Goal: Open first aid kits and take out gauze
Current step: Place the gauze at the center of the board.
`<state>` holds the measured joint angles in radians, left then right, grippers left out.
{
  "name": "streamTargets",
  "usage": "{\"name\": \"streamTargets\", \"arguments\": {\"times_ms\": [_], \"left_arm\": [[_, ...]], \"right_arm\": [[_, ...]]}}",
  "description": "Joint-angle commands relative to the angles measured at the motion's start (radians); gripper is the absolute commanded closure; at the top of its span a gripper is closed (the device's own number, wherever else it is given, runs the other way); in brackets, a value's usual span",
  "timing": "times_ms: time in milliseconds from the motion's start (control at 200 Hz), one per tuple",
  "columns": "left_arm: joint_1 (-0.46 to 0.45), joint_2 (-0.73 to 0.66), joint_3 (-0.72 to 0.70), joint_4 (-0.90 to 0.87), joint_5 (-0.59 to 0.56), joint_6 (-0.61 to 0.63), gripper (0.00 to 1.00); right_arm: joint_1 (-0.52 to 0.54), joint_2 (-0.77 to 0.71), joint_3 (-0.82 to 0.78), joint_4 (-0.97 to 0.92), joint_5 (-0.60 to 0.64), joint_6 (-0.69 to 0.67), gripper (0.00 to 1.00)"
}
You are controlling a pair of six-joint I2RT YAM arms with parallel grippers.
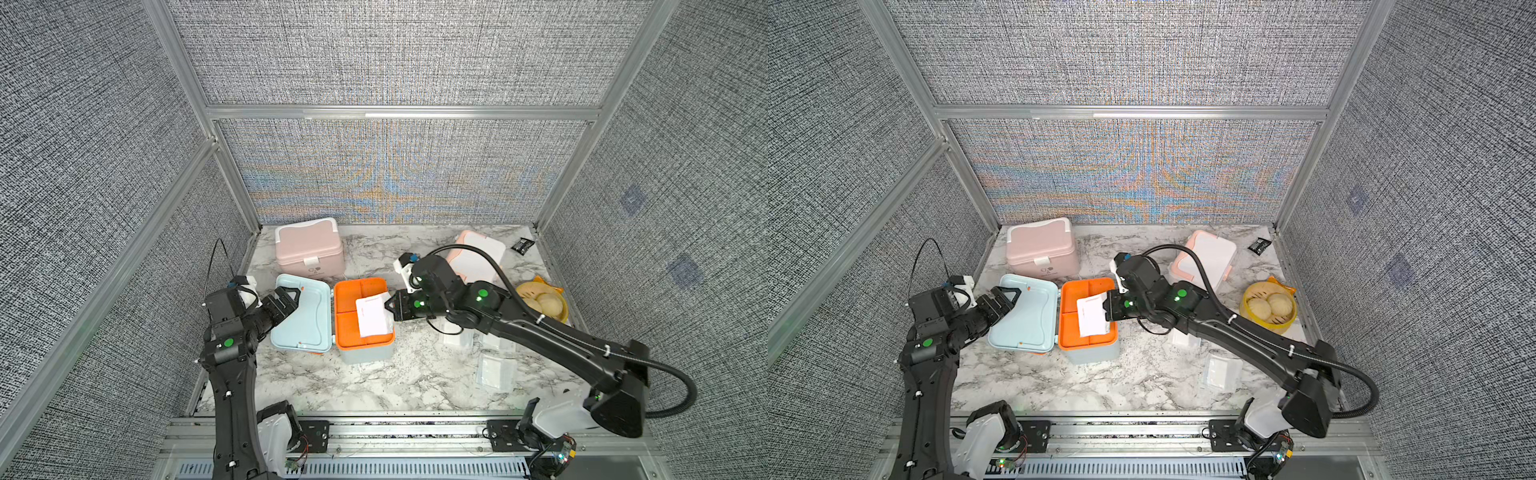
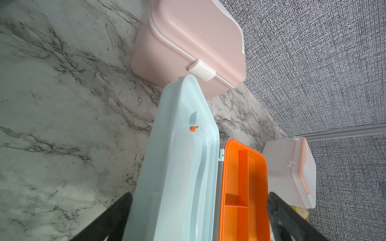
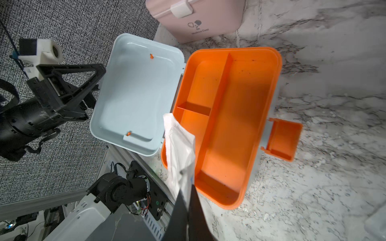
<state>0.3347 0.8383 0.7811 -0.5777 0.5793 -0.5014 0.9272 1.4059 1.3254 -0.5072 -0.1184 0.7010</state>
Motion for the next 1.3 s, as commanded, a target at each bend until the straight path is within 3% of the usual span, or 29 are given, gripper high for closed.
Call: {"name": "streamTargets", "arguments": {"times_ms": [0, 180, 475, 670, 956, 1021, 1086, 1186, 1296], "left_arm": [[0.002, -0.002, -0.001, 0.017, 0.015, 0.005, 0.02], [0.002, -0.002, -0.001, 0.018, 0.015, 0.006, 0.02], [0.001, 0.001, -0.001, 0.018, 0.015, 0.005, 0.02], [0.002, 0.002, -0.001, 0.018, 0.013, 0.006, 0.02], [0.002, 0.000, 0.006, 0.003, -0.003, 0.012, 0.02], [0.002, -0.002, 0.015, -0.018, -0.021, 0.020, 0.02], [0.001, -0.008, 0.025, -0.036, -0.045, 0.028, 0.01], [0.002, -0.023, 0.043, -0.073, -0.084, 0.040, 0.00], [0.002, -0.040, 0.059, -0.107, -0.131, 0.041, 0.00]], "right_arm": [[-0.017, -0.102, -0.105, -0.001, 0.075, 0.047, 1.00], [-0.088, -0.284, -0.367, -0.019, 0.085, 0.121, 1.00], [-0.265, -0.509, -0.736, -0.017, -0.018, 0.204, 1.00], [-0.356, -0.543, -0.844, -0.021, -0.057, 0.190, 1.00], [-0.393, -0.496, -0.887, -0.053, -0.052, 0.161, 1.00], [-0.396, -0.490, -0.882, -0.071, -0.039, 0.153, 0.81], [-0.399, -0.491, -0.872, -0.091, -0.031, 0.145, 0.71], [-0.399, -0.504, -0.850, -0.127, -0.022, 0.135, 0.48], [-0.400, -0.541, -0.819, -0.170, -0.009, 0.128, 0.37]]}}
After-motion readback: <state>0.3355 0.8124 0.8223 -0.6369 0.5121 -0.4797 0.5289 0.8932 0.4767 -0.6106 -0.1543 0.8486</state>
